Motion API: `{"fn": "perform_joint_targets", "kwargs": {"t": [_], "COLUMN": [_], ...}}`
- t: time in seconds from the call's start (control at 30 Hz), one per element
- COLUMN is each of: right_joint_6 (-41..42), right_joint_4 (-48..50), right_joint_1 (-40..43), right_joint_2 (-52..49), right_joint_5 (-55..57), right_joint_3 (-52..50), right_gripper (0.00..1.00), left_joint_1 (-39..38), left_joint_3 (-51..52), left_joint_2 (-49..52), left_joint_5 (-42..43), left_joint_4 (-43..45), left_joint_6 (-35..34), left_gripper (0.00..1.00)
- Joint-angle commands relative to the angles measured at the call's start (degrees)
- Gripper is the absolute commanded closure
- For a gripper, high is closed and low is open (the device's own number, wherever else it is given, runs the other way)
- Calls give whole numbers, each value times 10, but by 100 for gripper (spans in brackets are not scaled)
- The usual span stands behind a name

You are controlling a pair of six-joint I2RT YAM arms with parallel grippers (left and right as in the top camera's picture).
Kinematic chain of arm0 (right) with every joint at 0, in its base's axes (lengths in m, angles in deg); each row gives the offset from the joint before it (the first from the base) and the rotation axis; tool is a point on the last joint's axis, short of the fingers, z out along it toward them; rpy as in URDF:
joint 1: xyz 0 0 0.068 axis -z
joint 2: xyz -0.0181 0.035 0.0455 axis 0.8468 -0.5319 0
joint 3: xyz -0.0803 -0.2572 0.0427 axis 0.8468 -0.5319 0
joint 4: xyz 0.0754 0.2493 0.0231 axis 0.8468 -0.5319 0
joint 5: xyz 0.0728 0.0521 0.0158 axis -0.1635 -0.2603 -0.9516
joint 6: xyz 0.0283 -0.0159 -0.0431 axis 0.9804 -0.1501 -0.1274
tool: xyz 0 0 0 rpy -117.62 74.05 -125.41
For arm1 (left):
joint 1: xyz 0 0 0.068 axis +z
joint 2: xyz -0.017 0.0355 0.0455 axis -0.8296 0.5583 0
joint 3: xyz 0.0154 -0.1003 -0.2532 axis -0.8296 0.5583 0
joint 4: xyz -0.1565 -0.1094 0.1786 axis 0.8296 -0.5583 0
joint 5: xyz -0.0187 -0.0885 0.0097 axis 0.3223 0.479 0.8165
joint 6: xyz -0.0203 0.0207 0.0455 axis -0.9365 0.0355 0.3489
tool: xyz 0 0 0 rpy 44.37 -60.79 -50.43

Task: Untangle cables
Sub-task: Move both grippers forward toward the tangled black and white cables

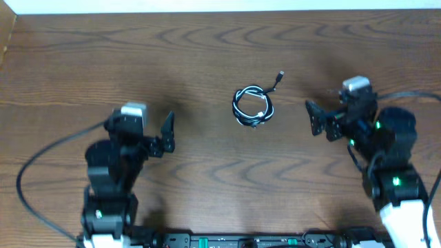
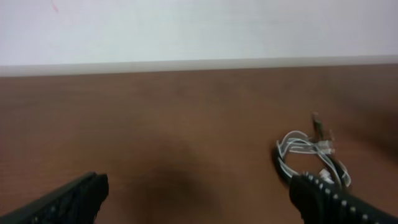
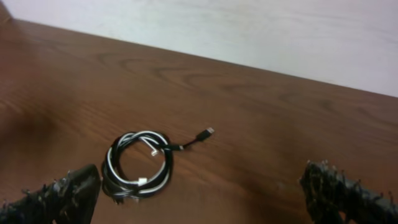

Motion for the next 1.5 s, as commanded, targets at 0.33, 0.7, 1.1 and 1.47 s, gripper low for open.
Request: {"fn": "perform_joint_targets", "kwargs": {"t": [0.33, 0.7, 1.1, 1.47], "right_joint_6": [-27, 16, 17, 17], "right_joint_4": [-178, -148, -205, -240], "right_joint_1": [27, 47, 41, 1], "right_joint_2": [-248, -286, -286, -286], "right_joint_5": [-102, -168, -175, -130], "right_joint_3": [256, 297, 296, 296], "right_gripper": [1, 1, 30, 32], "left_joint_1": [-108, -142, -154, -229], "left_joint_3": [-382, -475, -475, -475], "left_joint_2": [432, 648, 757, 781], "left_joint_5": [63, 224, 152, -59], "left_joint_4": [-249, -284, -138, -103], "left_joint_6": [-7, -52, -114, -223], "left_gripper": [2, 2, 30, 59]}}
